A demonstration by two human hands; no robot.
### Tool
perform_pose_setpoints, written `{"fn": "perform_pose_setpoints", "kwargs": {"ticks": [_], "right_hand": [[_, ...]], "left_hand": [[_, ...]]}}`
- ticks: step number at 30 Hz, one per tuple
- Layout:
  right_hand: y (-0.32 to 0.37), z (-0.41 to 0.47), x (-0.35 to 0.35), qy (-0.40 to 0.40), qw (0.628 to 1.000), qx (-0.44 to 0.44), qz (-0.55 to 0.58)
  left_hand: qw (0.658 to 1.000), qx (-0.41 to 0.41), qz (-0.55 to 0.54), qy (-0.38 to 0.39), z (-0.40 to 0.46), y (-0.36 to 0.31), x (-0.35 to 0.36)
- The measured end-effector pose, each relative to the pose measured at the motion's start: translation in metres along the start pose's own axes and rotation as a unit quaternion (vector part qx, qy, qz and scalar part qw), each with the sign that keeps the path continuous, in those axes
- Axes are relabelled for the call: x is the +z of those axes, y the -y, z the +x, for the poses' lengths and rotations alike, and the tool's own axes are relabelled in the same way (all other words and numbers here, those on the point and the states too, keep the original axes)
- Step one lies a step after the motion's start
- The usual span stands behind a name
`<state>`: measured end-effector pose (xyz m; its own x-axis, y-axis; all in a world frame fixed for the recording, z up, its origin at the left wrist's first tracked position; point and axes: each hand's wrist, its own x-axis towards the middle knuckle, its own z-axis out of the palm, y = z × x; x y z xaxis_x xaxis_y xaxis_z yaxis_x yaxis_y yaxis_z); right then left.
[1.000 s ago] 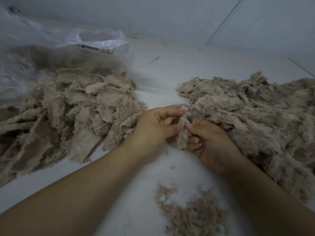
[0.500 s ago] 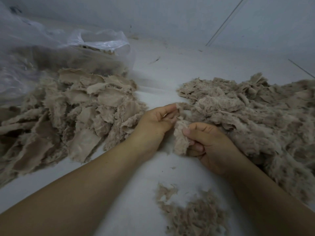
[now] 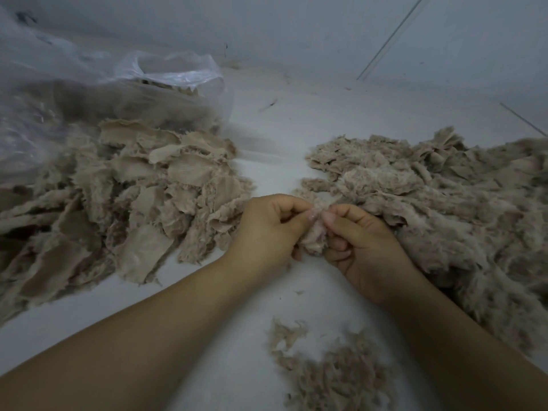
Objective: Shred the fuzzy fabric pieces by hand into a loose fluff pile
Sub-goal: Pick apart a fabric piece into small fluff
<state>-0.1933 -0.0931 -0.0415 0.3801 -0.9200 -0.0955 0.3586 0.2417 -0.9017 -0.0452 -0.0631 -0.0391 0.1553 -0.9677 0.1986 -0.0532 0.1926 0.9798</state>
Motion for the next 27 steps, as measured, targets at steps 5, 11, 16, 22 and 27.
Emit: {"fn": "perform_pose_setpoints", "kwargs": {"ticks": [5,11,16,22,27], "right_hand": [[-0.0013,0.0011,-0.0031,0.028,1.0,0.003,-0.011],[0.0002,0.0007,-0.0018,0.036,0.999,0.014,-0.013],[0.0009,-0.0001,-0.0018,0.022,0.999,0.027,0.008],[0.0011,-0.0046,0.0,0.027,0.999,0.032,-0.005],[0.0031,-0.0017,0.0002,0.002,0.998,0.04,0.055]], "left_hand": [[0.985,-0.09,-0.14,0.035,-0.0004,-0.0046,-0.0017],[0.979,-0.115,-0.168,0.029,0.0016,-0.0013,-0.0014],[0.977,-0.107,-0.181,0.046,0.0022,-0.0046,-0.0026],[0.983,-0.11,-0.139,0.046,-0.0009,-0.0046,0.0021],[0.976,-0.104,-0.187,0.031,0.002,-0.0045,-0.0001]]}}
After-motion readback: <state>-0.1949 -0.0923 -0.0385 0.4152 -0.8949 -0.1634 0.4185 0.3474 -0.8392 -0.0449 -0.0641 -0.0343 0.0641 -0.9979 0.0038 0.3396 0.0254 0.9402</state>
